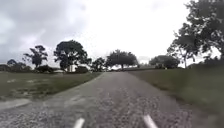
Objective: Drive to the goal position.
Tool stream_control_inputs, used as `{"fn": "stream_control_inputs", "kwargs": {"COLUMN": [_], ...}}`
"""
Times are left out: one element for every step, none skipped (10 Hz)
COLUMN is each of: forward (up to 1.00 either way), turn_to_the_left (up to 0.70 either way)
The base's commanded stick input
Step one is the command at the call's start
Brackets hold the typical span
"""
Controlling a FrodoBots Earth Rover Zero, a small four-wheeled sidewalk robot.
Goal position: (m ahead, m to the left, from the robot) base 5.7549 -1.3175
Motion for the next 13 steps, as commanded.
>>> {"fn": "stream_control_inputs", "kwargs": {"forward": [0.7, 0.7, 0.7, 0.7, 0.7, 0.7, 0.7, 0.7, 0.7, 0.7, 0.7, 0.7, 0.7], "turn_to_the_left": [0.0, 0.0, 0.0, 0.0, -0.06, -0.16, -0.32, -0.22, -0.12, 0.0, 0.0, 0.0, -0.03]}}
